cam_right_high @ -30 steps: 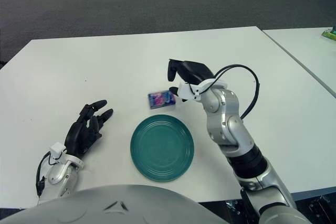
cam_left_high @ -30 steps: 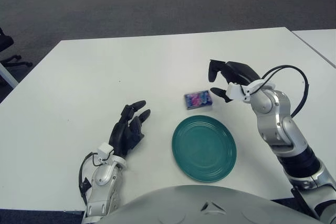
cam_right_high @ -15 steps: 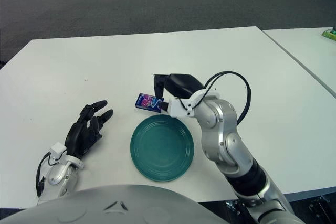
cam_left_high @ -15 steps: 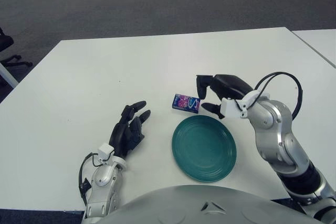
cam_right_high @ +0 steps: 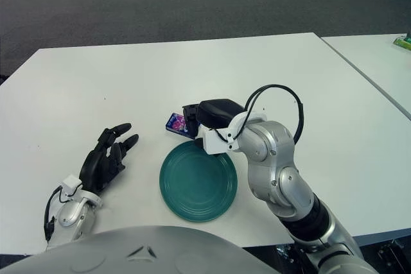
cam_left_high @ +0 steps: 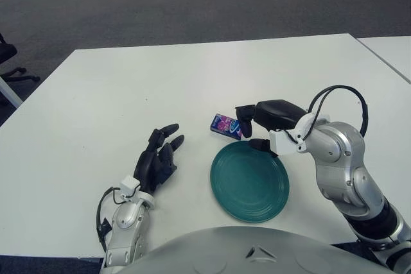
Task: Put the gum into the plate.
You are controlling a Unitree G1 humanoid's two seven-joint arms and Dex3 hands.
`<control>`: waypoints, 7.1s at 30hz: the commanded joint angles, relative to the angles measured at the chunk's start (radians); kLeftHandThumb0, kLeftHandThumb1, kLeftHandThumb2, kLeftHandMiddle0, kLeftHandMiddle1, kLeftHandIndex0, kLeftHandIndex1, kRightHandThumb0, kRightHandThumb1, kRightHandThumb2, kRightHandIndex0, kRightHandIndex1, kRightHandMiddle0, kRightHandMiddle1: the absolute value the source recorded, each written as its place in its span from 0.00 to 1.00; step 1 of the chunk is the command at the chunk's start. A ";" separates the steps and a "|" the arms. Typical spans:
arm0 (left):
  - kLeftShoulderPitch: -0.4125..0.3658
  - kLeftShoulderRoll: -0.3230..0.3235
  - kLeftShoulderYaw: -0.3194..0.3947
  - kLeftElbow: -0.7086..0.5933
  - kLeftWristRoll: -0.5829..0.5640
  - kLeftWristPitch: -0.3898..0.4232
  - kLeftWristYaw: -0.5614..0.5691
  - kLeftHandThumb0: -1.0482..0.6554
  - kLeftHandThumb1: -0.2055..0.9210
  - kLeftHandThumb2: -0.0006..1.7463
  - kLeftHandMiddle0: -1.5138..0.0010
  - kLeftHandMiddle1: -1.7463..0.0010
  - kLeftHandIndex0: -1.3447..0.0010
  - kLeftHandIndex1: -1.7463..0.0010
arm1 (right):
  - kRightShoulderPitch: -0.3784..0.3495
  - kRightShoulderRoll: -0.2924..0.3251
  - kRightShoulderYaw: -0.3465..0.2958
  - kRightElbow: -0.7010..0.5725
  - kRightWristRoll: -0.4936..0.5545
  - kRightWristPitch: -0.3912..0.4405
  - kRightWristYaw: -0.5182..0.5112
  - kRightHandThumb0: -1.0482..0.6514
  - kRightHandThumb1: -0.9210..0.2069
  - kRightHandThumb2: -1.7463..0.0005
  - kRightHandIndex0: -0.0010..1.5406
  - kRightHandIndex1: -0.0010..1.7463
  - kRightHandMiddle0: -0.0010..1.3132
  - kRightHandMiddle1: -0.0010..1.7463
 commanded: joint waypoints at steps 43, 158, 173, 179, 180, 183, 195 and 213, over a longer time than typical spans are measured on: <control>0.034 -0.046 -0.064 0.000 0.094 0.004 0.079 0.12 1.00 0.53 0.67 0.81 0.93 0.46 | -0.008 0.043 -0.033 0.413 -0.137 -0.308 -0.451 0.17 0.00 0.71 0.11 0.68 0.00 0.56; 0.141 -0.258 -0.248 0.041 0.257 -0.232 0.489 0.15 1.00 0.55 0.80 0.87 0.99 0.48 | 0.032 0.087 0.109 0.786 -0.339 -0.255 -0.548 0.09 0.00 0.62 0.24 0.03 0.00 0.25; 0.151 -0.270 -0.308 0.053 0.237 -0.278 0.565 0.14 1.00 0.54 0.79 0.88 0.96 0.47 | 0.043 0.086 0.105 0.852 -0.324 -0.240 -0.610 0.08 0.00 0.64 0.28 0.04 0.00 0.29; 0.152 -0.268 -0.321 0.053 0.230 -0.278 0.579 0.14 1.00 0.54 0.79 0.88 0.99 0.48 | 0.042 0.083 0.106 0.867 -0.320 -0.241 -0.620 0.08 0.00 0.64 0.29 0.05 0.00 0.30; 0.152 -0.269 -0.322 0.052 0.231 -0.278 0.583 0.14 1.00 0.54 0.79 0.88 0.99 0.48 | 0.041 0.082 0.106 0.869 -0.321 -0.240 -0.621 0.09 0.00 0.64 0.29 0.05 0.00 0.30; 0.152 -0.270 -0.326 0.052 0.233 -0.278 0.591 0.14 1.00 0.53 0.78 0.88 0.99 0.48 | 0.040 0.081 0.107 0.871 -0.323 -0.239 -0.625 0.09 0.00 0.64 0.31 0.06 0.00 0.30; 0.149 -0.255 -0.348 0.038 0.257 -0.245 0.613 0.15 1.00 0.53 0.76 0.88 1.00 0.48 | 0.024 0.071 0.109 0.884 -0.315 -0.260 -0.641 0.09 0.00 0.65 0.31 0.07 0.00 0.32; 0.148 -0.225 -0.363 0.005 0.237 -0.192 0.596 0.16 1.00 0.55 0.76 0.91 1.00 0.51 | 0.010 0.079 0.113 0.872 -0.306 -0.263 -0.625 0.09 0.00 0.63 0.29 0.08 0.00 0.31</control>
